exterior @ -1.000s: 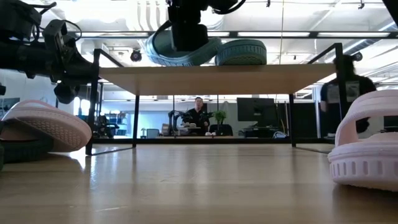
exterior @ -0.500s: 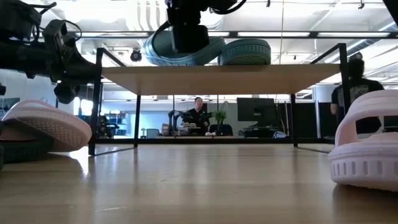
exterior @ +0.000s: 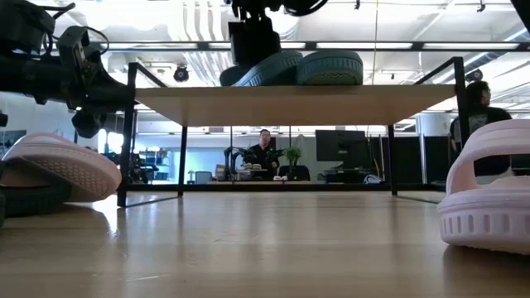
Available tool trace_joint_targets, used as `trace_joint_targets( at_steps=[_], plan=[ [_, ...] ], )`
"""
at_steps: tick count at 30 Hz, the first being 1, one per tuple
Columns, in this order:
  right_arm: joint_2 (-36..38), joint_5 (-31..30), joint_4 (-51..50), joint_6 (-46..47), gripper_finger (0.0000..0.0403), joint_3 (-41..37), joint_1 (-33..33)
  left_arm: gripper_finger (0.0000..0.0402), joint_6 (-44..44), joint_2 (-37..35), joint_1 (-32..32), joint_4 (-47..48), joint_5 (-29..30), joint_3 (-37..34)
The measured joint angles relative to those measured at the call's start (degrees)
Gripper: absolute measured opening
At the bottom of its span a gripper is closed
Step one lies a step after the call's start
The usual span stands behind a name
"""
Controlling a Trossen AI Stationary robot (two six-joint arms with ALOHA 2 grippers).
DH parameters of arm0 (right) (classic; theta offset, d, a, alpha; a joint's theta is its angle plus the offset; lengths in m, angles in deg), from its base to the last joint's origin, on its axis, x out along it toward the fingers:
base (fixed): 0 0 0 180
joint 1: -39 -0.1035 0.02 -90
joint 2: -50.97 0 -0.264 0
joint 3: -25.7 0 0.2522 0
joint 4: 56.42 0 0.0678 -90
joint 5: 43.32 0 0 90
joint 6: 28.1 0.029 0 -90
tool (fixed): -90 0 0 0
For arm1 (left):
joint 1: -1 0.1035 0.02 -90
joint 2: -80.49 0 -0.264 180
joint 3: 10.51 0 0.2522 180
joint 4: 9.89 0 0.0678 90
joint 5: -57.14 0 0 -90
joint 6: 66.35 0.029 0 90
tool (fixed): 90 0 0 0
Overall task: Pick and place slides into the shelf
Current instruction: Put the green slipper on the shelf, then adjust the green slippers on the shelf
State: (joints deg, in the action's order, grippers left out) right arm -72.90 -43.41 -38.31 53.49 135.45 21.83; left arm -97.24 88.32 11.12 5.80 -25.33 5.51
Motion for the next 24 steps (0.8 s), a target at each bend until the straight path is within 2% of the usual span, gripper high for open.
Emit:
trace_joint_targets(
  at_steps=[6,11,20,24],
  plan=[
    [2.91,-0.04,0.02,0.28,0.0201,0.00,-1.56,0.0012,0.01,0.02,0.01,0.00,0.00,0.00],
    [6.64,0.24,0.05,-7.31,0.0193,0.00,-3.63,0.0012,0.01,0.00,0.00,0.00,-0.02,0.00],
    [16.78,0.03,0.32,-43.21,0.0184,0.17,-9.09,0.0012,-0.01,0.00,0.01,0.00,0.00,0.00],
    [18.67,0.03,0.03,-53.81,0.0162,0.13,-10.02,0.0012,-0.01,0.00,-0.01,0.00,0.00,0.00]
  ],
)
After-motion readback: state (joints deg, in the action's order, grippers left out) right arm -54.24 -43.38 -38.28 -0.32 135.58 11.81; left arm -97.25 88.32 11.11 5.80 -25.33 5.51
